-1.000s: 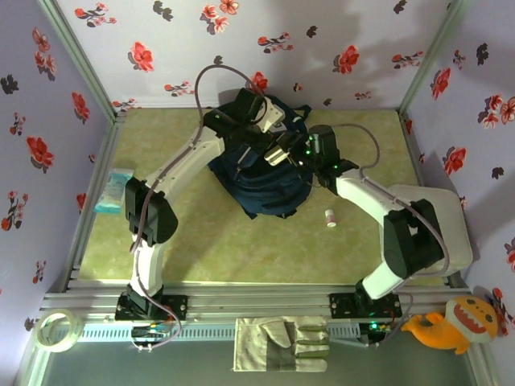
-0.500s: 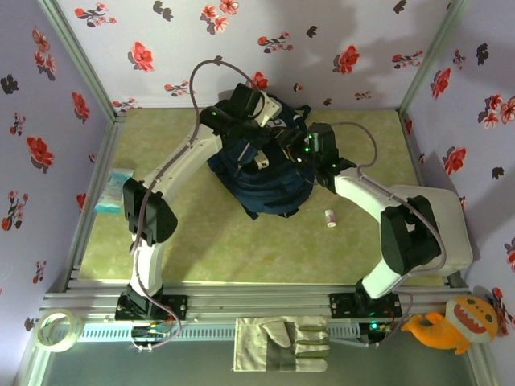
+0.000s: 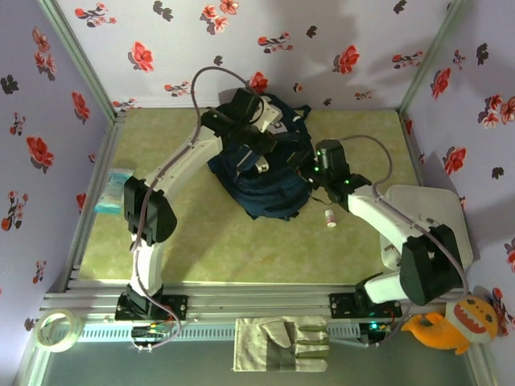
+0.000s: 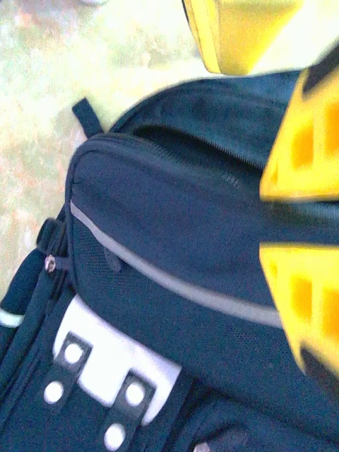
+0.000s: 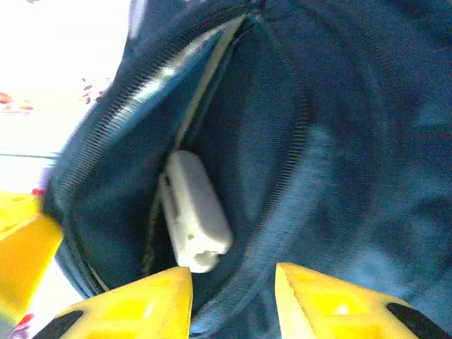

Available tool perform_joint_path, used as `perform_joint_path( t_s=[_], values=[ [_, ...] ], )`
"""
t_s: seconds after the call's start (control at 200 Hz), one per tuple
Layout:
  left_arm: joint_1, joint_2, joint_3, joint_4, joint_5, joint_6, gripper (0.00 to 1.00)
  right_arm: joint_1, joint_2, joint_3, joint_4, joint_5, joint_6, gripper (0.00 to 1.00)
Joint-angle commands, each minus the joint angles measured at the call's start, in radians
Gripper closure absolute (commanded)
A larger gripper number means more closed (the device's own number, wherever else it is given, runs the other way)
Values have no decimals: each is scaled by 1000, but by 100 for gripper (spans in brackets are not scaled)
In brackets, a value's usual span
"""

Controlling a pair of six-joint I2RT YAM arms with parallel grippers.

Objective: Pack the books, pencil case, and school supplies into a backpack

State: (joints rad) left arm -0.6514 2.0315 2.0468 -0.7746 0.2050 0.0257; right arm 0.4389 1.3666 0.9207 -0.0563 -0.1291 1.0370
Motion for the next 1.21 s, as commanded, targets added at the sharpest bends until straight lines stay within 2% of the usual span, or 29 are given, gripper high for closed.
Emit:
perform_joint_path(
  t_s=[0.0,0.06,0.13,0.21,0.35,0.46,0.55,0.76,0.89,1.01,1.08,1.12,1.155,1.2],
  values=[
    [12,-43,-43,56,93,-51,53,-21,-76,-37,-121,146,-51,62],
    [24,-75,-97,85,96,-96,35,-24,-107,-49,-149,185,-57,61],
    [50,-125,-177,142,100,-145,23,-25,-127,-54,-169,210,-70,58],
    [94,-187,-290,222,103,-224,18,-25,-122,-46,-174,197,-89,55],
    [200,-272,-512,345,117,-424,18,-14,-55,-15,-157,105,-126,48],
    [274,-298,-669,436,162,-569,25,4,42,36,-148,18,-160,46],
    [303,-279,-727,484,219,-632,35,14,119,82,-147,-17,-175,46],
    [308,-179,-708,525,281,-681,55,21,232,151,-129,-20,-199,49],
    [309,-135,-691,537,297,-693,63,21,278,179,-128,-5,-207,51],
    [312,-115,-686,548,315,-703,71,17,323,210,-127,5,-225,58],
    [314,-116,-695,574,333,-716,81,9,354,235,-134,8,-237,63],
    [314,-122,-699,582,336,-724,93,5,372,250,-135,12,-249,66],
    [314,-130,-708,586,333,-734,100,2,384,260,-134,18,-262,68],
    [314,-147,-727,598,333,-745,100,-1,399,276,-134,23,-275,69]
  ],
)
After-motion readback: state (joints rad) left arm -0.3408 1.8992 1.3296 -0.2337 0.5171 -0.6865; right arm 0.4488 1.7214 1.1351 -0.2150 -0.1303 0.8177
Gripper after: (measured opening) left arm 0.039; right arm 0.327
